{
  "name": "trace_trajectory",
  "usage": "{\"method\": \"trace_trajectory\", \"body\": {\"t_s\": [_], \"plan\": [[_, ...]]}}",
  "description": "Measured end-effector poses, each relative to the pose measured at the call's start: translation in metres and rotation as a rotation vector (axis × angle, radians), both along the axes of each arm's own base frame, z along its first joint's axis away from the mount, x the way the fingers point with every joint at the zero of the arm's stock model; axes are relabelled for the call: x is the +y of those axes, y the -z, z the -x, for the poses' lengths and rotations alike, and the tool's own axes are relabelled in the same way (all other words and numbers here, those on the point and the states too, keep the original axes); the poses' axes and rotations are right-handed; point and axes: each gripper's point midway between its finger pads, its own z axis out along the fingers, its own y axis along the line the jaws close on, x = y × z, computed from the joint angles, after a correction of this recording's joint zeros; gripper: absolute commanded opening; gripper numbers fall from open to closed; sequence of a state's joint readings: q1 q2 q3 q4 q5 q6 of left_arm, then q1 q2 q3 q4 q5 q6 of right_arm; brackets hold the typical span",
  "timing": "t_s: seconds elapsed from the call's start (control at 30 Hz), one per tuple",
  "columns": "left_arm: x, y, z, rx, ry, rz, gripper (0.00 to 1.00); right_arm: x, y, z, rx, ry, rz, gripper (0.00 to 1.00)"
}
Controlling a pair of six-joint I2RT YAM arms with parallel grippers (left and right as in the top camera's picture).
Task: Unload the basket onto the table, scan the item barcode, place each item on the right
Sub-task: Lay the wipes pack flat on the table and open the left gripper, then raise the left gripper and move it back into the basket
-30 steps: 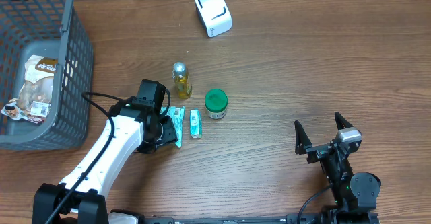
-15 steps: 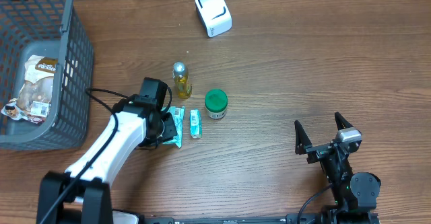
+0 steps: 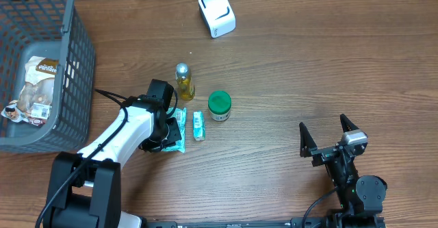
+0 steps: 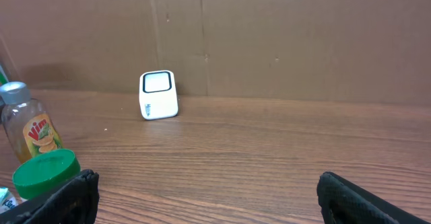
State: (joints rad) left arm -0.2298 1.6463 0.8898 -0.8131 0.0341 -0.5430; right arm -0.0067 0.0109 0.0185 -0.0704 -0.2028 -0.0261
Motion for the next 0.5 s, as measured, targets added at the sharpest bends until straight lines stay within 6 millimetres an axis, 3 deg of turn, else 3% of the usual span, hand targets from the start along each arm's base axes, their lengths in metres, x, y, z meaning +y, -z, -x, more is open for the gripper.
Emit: {"method": "trace_trajectory", "body": {"t_s": [0.3, 0.5], "plan": [[0.001, -0.009, 0.000, 0.030, 0.003, -0.010, 0.08, 0.000, 0.000, 0.000, 0.000, 0.000, 0.000, 1.00], [-0.002, -0.048, -0.013, 0.031, 0.033, -0.013, 0.04, 0.000, 0.000, 0.000, 0.000, 0.000, 0.000, 1.00]]}}
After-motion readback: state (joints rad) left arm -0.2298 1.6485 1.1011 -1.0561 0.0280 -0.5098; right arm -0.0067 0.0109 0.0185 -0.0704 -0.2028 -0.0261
